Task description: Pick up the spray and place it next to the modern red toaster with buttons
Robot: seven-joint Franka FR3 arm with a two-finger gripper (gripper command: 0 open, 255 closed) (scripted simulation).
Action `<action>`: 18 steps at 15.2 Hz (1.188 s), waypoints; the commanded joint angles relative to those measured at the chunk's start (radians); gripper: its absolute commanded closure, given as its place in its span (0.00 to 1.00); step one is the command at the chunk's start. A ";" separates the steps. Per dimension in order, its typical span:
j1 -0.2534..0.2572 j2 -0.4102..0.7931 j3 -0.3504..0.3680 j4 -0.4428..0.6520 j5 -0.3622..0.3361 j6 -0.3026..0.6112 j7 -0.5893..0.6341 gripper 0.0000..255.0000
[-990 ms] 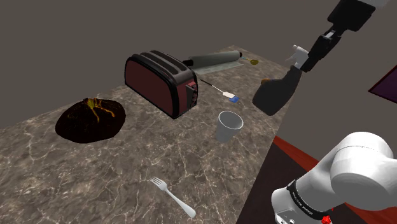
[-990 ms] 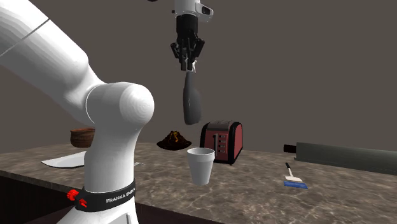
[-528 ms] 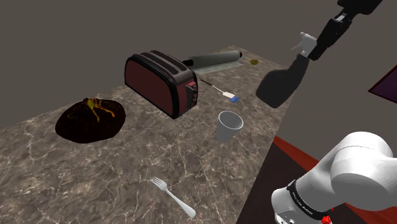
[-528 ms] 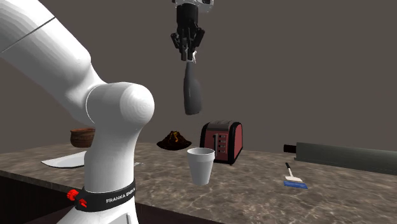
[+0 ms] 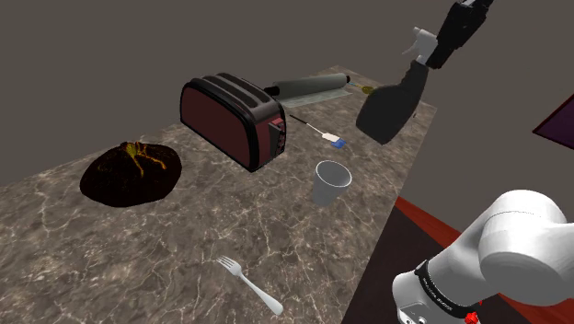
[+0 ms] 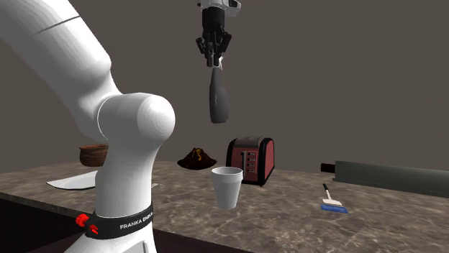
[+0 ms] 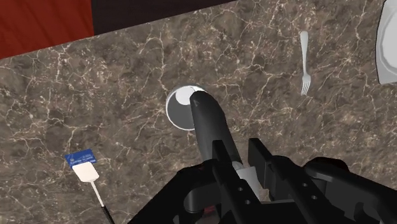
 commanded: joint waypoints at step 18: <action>0.073 0.648 0.166 0.548 0.062 0.110 0.222 1.00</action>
